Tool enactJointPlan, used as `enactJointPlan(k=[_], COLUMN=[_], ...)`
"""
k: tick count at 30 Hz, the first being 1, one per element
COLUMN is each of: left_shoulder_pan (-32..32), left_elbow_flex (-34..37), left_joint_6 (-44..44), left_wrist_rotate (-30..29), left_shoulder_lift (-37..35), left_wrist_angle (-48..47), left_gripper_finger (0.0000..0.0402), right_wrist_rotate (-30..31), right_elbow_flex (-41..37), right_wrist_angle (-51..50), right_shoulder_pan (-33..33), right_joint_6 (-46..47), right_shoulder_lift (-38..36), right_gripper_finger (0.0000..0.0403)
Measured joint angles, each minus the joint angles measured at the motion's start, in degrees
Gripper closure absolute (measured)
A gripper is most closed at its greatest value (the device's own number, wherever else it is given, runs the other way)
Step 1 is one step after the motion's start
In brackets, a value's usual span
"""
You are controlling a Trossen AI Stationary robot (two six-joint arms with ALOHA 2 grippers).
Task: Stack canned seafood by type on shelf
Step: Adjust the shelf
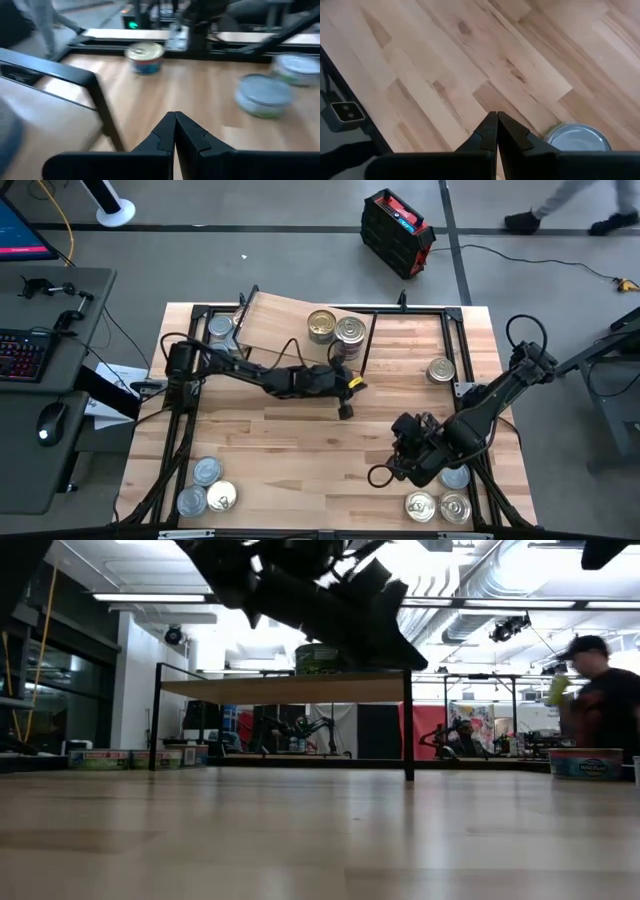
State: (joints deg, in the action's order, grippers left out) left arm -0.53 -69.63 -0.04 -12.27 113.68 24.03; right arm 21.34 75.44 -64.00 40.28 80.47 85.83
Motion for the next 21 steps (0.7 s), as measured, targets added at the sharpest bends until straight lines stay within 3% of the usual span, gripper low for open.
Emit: enactJointPlan(k=[5,21], left_shoulder_pan=[1.93,8.77], left_elbow_flex=[-0.69,-0.68], left_joint_6=[3.48,5.81], left_wrist_rotate=[-2.06,2.81], left_shoulder_lift=[1.11,1.67], left_wrist_angle=[-0.14,7.77], left_gripper_finger=[0.0402,0.0402], right_wrist_rotate=[0.01,1.43], right_elbow_flex=[-0.2,-0.24], right_wrist_angle=[-0.04,-0.03], right_shoulder_pan=[0.7,0.65], right_joint_6=[2.06,2.16], right_shoulder_lift=[0.01,0.01], right_gripper_finger=[0.0403,0.0403])
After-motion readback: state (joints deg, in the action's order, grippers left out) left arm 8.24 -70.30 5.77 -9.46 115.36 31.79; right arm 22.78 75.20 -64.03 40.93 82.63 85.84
